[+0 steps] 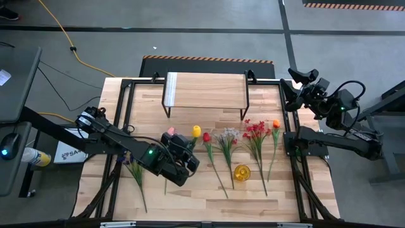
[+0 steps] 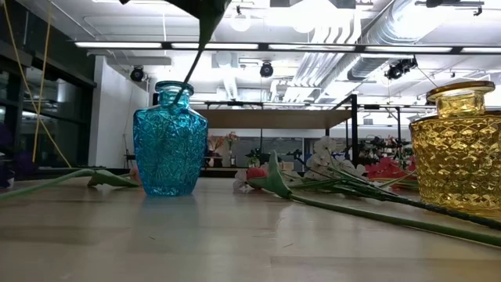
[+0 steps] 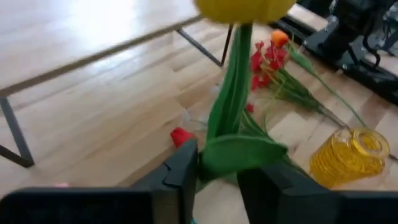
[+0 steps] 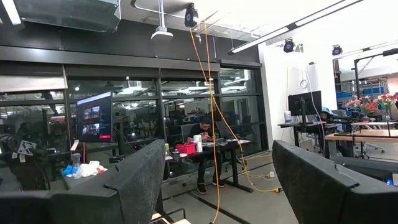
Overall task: Pick and place flowers into a vace then onto a shelf
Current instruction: Put the yellow flower into the blue vase, then put the pink flower into the blue vase
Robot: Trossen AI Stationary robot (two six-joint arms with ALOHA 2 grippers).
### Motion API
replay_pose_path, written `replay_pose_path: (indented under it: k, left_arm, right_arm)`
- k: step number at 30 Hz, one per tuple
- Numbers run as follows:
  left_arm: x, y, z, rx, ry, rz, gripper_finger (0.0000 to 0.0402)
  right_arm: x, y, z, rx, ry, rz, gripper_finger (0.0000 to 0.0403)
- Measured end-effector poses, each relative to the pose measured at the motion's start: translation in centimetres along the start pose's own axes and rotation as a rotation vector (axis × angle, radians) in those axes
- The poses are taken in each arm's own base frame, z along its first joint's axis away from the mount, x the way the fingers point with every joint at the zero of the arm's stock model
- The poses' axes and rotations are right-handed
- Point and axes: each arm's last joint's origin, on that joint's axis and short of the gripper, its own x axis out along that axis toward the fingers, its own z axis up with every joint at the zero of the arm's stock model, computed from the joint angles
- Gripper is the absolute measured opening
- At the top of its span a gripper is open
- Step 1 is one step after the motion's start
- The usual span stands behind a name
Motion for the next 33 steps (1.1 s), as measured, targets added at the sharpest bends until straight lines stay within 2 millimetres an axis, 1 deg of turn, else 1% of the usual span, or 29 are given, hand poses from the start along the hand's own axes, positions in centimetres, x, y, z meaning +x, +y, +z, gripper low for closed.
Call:
replay_pose_path:
  k: [7, 12, 16, 24, 28, 33]
  left_arm:
    - [0.0, 0.0, -0.3, 0.012, 0.086, -0.022, 0.0204]
    - [0.0, 0.1, -0.5, 0.015, 0.159, -0.041, 0.0224]
    - [-0.1, 0.0, -0.7, -0.001, 0.221, -0.059, 0.0221]
    - [-0.3, 0.2, -1.3, -0.032, 0.402, -0.077, 0.0204]
    - [-0.4, 0.2, -1.5, -0.032, 0.474, -0.094, 0.0203]
    - [-0.7, 0.5, -2.0, -0.048, 0.63, -0.085, 0.0198]
  right_arm:
    - [0.0, 0.0, 0.0, 0.0, 0.0, 0.0, 0.0287]
    - [0.0, 0.0, 0.0, 0.0, 0.0, 0.0, 0.0287]
    - [0.0, 0.0, 0.0, 0.0, 0.0, -0.001, 0.0287]
    - [0.0, 0.0, 0.0, 0.0, 0.0, -0.001, 0.0287]
    - [0.0, 0.0, 0.0, 0.0, 0.0, -0.001, 0.0287]
    - [0.0, 0.0, 0.0, 0.0, 0.0, -0.001, 0.0287]
